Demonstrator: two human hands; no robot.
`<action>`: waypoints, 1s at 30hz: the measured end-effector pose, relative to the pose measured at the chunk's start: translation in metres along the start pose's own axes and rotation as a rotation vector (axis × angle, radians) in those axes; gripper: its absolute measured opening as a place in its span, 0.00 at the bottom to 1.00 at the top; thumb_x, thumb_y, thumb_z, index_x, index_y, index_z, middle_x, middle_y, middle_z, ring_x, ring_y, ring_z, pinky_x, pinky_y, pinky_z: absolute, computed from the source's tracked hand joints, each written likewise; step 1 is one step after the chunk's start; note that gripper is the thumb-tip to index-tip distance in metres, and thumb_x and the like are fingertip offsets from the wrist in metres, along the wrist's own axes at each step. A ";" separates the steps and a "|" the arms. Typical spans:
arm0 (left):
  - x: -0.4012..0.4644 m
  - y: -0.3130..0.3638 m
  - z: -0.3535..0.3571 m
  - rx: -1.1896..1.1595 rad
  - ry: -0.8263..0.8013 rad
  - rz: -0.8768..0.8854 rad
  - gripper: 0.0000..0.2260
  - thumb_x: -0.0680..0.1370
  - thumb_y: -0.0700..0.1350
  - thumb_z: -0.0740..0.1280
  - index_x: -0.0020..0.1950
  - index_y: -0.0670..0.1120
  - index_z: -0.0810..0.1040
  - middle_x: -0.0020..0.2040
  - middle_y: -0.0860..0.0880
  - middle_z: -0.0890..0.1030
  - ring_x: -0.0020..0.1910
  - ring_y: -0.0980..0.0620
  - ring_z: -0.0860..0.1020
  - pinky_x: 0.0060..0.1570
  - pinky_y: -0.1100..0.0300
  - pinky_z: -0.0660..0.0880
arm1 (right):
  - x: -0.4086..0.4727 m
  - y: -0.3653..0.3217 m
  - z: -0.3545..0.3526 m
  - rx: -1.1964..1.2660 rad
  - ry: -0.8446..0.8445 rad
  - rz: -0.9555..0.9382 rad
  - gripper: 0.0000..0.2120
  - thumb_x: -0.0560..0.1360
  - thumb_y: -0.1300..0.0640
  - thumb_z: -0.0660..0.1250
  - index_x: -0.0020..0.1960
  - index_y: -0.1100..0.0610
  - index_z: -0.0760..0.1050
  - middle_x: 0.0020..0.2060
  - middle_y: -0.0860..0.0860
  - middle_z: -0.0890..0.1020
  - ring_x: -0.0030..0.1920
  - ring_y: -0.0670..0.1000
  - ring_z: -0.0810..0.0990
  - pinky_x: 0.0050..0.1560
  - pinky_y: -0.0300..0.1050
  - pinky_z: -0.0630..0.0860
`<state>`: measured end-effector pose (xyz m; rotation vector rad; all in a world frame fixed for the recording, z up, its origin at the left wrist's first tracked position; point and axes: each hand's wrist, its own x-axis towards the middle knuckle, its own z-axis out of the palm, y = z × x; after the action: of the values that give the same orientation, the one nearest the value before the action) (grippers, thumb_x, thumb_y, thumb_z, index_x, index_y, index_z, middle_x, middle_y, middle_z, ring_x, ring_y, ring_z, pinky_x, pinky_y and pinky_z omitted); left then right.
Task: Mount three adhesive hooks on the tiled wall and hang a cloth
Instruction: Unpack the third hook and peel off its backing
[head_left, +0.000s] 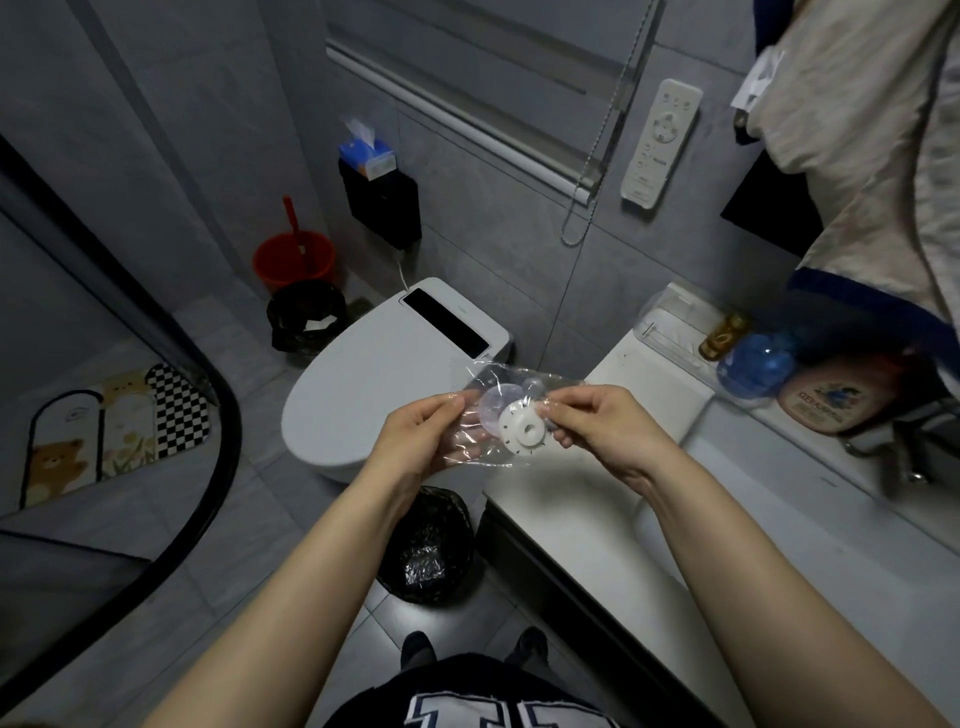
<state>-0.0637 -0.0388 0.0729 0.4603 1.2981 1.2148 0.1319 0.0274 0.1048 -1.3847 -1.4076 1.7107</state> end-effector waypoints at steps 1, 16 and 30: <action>0.002 0.000 0.002 -0.015 0.015 0.011 0.09 0.82 0.40 0.64 0.57 0.41 0.82 0.43 0.44 0.86 0.39 0.48 0.84 0.40 0.56 0.83 | -0.002 0.001 -0.004 -0.013 0.013 -0.003 0.03 0.75 0.66 0.70 0.49 0.63 0.81 0.30 0.51 0.80 0.27 0.43 0.74 0.32 0.34 0.74; 0.053 -0.086 0.062 0.082 0.137 -0.214 0.05 0.80 0.39 0.65 0.48 0.43 0.79 0.36 0.45 0.75 0.26 0.54 0.74 0.22 0.65 0.71 | -0.054 0.035 -0.096 0.098 0.497 0.025 0.07 0.74 0.65 0.72 0.40 0.56 0.82 0.31 0.54 0.80 0.26 0.43 0.73 0.32 0.33 0.74; 0.086 -0.127 0.083 0.669 0.026 -0.130 0.02 0.79 0.39 0.67 0.49 0.43 0.79 0.44 0.45 0.77 0.43 0.50 0.75 0.43 0.60 0.71 | -0.063 0.068 -0.113 0.095 0.506 0.137 0.04 0.74 0.63 0.72 0.49 0.62 0.83 0.33 0.53 0.80 0.29 0.44 0.73 0.34 0.33 0.74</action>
<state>0.0471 0.0174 -0.0499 0.8211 1.7209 0.6558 0.2712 -0.0050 0.0727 -1.7360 -0.9571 1.3484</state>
